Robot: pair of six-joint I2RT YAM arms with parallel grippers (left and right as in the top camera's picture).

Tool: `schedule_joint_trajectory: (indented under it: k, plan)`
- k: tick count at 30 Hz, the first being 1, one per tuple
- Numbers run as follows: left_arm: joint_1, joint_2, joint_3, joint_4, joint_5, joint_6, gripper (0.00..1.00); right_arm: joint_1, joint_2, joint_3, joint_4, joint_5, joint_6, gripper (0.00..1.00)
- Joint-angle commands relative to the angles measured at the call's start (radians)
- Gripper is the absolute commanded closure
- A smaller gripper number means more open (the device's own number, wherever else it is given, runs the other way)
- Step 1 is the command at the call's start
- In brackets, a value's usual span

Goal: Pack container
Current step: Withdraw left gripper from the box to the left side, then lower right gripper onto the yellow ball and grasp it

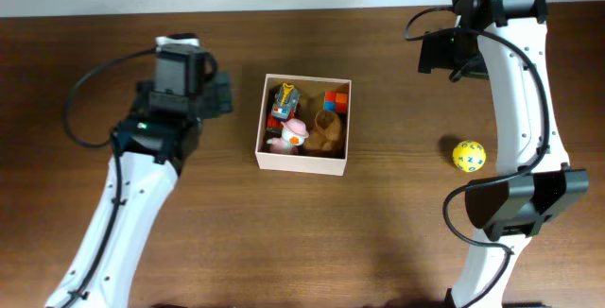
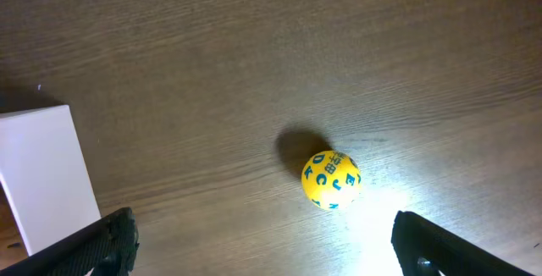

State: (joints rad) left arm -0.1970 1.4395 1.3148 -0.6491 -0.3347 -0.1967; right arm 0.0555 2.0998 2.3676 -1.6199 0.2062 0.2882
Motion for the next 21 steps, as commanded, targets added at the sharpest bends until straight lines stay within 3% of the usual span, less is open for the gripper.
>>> schedule_joint_trajectory:
  k: [1,21]
  plan:
    - [0.045,0.012,0.006,-0.013,-0.028,-0.027,0.01,-0.004,-0.029,0.015,0.001,0.015,0.008,0.01]
    - [0.059,0.012,0.006,-0.044,-0.028,-0.027,0.01,-0.011,-0.111,-0.008,-0.079,0.011,-0.026,0.01]
